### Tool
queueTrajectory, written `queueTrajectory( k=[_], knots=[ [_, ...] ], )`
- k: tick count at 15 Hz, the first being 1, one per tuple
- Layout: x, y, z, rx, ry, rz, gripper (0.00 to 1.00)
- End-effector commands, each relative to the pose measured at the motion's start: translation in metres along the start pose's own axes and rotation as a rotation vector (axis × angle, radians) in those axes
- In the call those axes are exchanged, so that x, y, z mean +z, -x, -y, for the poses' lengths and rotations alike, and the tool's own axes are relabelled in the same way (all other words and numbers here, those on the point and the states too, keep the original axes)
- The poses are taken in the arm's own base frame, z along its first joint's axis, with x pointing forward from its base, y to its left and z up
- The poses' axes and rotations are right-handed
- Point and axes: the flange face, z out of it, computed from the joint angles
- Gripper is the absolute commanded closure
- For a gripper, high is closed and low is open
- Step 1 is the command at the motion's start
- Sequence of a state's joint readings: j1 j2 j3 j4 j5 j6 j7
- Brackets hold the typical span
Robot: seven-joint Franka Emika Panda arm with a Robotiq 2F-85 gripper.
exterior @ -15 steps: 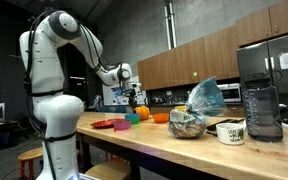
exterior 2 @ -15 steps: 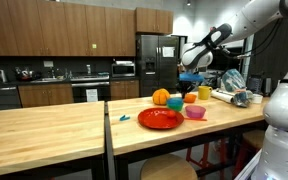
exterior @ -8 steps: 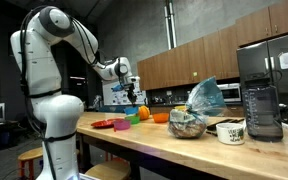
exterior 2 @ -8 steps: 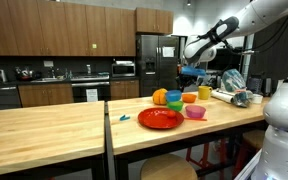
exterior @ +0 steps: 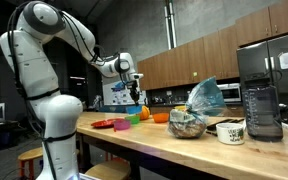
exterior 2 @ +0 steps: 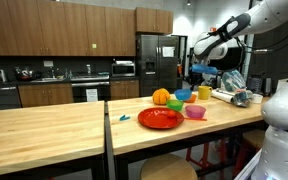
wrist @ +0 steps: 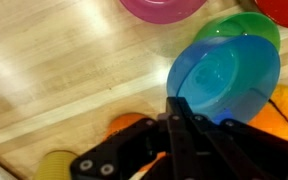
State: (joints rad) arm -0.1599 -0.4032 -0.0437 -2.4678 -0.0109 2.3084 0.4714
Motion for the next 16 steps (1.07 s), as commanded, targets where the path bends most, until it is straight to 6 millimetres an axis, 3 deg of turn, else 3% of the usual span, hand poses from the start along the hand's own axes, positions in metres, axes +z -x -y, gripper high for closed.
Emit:
queueTrajectory(
  k=[1,6,10,16],
  knots=[
    [-0.005,0.008,-0.038,0.02,0.022,0.013,0.99],
    [0.015,0.015,-0.064,0.051,0.025,0.062,0.99],
    [0.03,0.021,-0.071,0.065,0.039,0.088,0.99],
    [0.035,0.022,-0.075,0.115,0.025,0.068,0.99]
  ],
)
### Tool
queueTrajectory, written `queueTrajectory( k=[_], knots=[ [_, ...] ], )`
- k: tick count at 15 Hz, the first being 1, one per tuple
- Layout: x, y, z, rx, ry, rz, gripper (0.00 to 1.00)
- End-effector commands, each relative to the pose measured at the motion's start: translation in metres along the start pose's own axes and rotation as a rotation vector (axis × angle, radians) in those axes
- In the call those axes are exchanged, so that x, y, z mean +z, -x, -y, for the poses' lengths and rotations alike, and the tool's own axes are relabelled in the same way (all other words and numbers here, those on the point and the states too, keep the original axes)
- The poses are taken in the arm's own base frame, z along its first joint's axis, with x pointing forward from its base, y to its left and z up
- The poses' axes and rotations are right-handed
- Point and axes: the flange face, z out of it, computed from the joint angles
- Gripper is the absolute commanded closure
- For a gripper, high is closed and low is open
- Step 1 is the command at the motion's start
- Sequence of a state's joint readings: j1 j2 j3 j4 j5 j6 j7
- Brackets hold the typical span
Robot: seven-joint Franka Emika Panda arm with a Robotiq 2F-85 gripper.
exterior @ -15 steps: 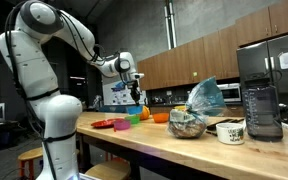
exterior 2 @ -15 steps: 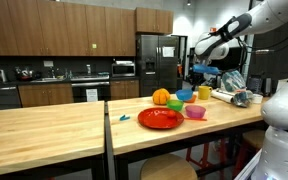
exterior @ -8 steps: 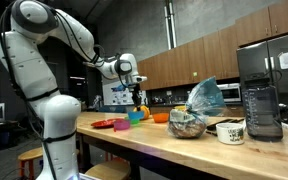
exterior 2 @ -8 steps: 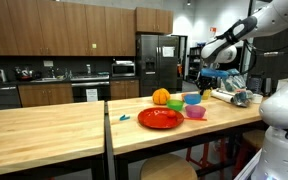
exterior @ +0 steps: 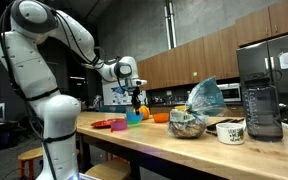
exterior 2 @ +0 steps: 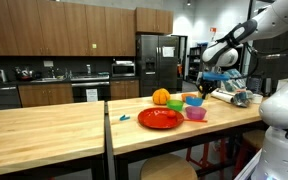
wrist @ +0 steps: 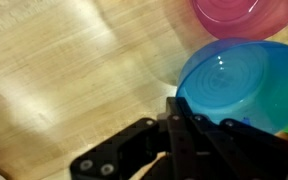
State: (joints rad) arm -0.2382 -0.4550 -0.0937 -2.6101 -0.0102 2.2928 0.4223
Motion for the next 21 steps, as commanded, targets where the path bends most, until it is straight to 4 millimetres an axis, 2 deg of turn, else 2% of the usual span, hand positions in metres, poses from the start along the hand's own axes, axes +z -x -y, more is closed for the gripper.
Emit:
queueTrajectory(
  k=[1,12,21],
  knots=[
    [-0.003,-0.003,-0.007,0.053,-0.029,-0.039,0.99],
    [-0.005,-0.017,-0.036,0.28,-0.001,-0.128,0.99],
    [0.002,-0.011,-0.043,0.299,0.155,-0.061,0.99]
  ],
)
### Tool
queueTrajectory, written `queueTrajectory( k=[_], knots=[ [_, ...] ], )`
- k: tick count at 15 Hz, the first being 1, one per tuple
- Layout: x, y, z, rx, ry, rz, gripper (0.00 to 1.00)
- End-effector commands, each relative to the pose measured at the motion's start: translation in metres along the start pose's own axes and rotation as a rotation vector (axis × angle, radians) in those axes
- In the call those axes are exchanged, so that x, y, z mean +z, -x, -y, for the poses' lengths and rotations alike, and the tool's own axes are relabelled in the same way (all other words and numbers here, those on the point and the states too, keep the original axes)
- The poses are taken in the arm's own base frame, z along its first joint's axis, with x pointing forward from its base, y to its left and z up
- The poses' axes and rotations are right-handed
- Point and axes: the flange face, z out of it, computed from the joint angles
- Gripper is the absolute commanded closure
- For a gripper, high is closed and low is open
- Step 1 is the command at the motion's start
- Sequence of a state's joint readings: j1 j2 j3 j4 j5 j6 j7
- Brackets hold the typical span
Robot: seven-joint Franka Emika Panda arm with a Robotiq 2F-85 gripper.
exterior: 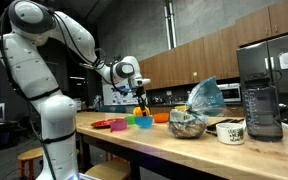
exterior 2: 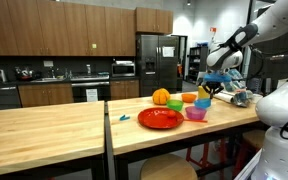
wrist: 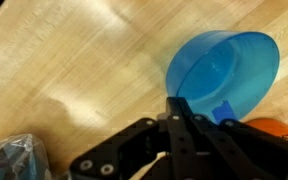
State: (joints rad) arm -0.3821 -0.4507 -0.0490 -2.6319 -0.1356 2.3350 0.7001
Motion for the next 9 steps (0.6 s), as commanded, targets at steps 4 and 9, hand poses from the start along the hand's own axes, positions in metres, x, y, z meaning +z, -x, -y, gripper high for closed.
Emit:
queueTrajectory(
  k=[4,9],
  knots=[
    [0.0,0.0041,-0.0062,-0.005,0.121,0.035,0.99],
    [0.0002,0.0072,-0.0029,-0.021,0.145,0.043,0.56]
  ],
)
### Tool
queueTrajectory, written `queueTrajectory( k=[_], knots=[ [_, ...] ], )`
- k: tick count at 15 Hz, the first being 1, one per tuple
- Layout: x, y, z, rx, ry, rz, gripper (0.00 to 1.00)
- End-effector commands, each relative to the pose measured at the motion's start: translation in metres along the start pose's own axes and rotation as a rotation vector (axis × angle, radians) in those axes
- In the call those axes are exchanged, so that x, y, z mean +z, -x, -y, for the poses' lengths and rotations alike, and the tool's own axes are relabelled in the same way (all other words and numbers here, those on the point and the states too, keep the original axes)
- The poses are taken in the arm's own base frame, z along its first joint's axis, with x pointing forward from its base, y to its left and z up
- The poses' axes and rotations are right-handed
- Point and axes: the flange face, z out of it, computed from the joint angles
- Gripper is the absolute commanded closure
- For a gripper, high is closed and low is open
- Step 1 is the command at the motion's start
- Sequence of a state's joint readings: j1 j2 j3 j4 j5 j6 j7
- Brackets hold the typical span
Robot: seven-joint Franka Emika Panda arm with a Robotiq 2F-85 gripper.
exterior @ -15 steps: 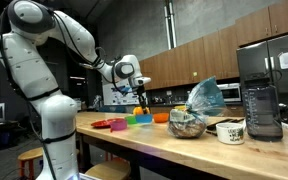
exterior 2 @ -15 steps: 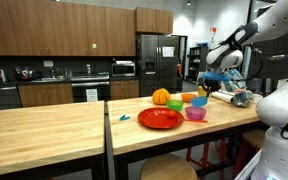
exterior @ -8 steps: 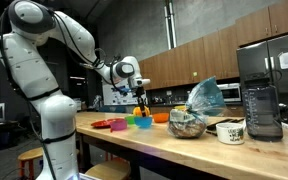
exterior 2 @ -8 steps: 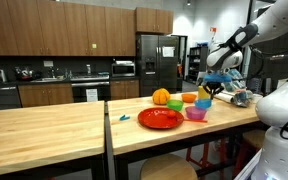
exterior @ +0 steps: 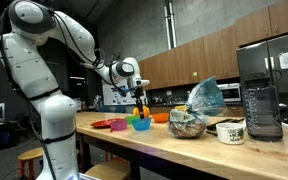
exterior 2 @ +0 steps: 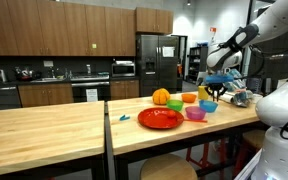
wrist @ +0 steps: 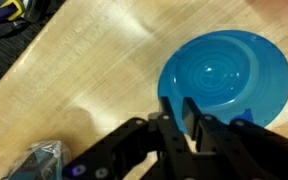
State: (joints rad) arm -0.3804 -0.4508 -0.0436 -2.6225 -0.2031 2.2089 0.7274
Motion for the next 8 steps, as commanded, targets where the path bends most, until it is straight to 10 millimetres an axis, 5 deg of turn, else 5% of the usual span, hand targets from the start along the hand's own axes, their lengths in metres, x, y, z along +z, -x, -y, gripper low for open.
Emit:
queueTrajectory(
  k=[1,8],
  knots=[
    [-0.008,0.0,0.005,-0.011,0.015,-0.016,0.49],
    [-0.039,0.022,0.036,-0.275,-0.124,-0.103,0.0]
  ],
)
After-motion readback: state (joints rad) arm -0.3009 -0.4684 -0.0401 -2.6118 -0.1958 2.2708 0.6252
